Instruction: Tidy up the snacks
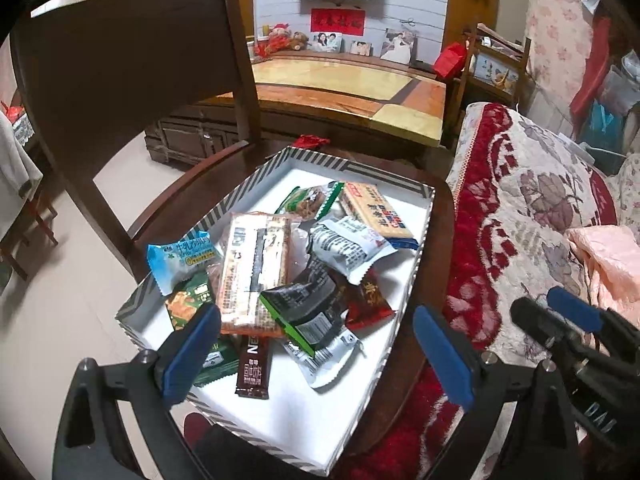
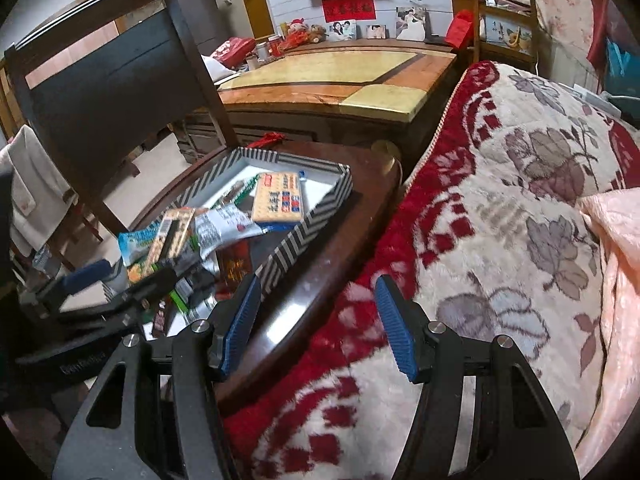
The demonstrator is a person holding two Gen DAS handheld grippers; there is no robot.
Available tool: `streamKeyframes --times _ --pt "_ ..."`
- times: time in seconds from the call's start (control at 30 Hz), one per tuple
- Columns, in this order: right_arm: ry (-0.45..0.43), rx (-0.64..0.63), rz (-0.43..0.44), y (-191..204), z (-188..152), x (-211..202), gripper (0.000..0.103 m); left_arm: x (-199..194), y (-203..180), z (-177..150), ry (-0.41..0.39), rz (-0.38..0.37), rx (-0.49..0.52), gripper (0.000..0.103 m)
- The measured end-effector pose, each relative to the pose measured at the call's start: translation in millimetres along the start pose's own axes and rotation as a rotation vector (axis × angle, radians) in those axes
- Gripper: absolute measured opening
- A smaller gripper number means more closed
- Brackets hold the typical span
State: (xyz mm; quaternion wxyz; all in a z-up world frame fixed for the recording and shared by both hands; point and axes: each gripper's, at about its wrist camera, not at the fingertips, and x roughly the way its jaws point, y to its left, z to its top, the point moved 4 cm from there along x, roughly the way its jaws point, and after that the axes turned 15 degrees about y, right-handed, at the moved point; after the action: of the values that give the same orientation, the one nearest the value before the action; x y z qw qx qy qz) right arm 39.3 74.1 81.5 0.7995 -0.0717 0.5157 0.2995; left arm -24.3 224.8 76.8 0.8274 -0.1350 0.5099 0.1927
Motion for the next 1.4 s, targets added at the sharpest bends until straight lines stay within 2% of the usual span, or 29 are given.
streamKeyframes --times 0.4,1.4 --pt "0.01 -0.024 0.001 6.3 -12.6 0.0 0.059 -5.4 -0.7 -4.1 0.009 -0.013 -0.003 0.098" --pt "0.03 -0.057 -0.001 17.0 -12.9 7.4 0.059 -0.8 4.8 -4.5 0.02 -0.017 -0.014 0.098"
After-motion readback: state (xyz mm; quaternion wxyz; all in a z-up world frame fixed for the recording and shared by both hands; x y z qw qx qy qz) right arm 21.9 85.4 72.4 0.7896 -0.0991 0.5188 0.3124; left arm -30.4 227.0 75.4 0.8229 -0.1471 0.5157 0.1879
